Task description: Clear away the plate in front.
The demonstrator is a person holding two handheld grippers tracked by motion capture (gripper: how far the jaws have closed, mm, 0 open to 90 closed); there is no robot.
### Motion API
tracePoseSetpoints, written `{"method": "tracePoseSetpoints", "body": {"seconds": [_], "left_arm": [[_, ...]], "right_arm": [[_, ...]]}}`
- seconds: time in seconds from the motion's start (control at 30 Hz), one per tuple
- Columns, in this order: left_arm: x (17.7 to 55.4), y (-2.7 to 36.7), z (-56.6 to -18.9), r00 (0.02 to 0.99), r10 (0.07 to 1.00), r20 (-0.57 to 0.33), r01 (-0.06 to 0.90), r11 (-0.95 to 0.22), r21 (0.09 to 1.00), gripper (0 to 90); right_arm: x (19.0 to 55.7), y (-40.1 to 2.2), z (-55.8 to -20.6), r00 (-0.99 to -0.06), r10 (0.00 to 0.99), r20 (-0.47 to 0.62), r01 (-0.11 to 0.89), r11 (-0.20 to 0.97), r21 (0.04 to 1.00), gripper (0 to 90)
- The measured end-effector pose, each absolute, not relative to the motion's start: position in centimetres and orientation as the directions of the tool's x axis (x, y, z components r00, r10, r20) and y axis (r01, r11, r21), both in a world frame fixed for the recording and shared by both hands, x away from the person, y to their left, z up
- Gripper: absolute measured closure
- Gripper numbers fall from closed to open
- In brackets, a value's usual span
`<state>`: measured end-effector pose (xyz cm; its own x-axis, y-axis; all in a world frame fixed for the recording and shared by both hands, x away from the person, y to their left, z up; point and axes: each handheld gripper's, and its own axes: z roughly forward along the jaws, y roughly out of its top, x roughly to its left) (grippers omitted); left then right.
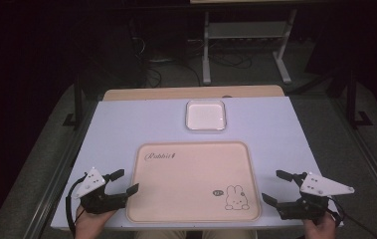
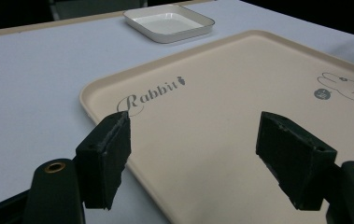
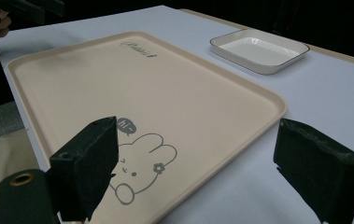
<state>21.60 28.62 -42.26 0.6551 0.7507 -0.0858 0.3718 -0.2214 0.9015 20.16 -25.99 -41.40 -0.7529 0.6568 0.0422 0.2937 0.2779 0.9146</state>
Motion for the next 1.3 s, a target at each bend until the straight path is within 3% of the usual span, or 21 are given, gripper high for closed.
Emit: {"method": "tracePoseSetpoints", "body": {"seconds": [1.3], "left_arm": [[24.2, 25.6, -40.8, 0.699, 0.711, -0.069, 0.368, -0.276, 0.888, 24.7]], "right_arm": [[19.9, -26.4, -41.3, -0.728, 0.685, 0.038, 0.284, 0.251, 0.926, 13.1]]}}
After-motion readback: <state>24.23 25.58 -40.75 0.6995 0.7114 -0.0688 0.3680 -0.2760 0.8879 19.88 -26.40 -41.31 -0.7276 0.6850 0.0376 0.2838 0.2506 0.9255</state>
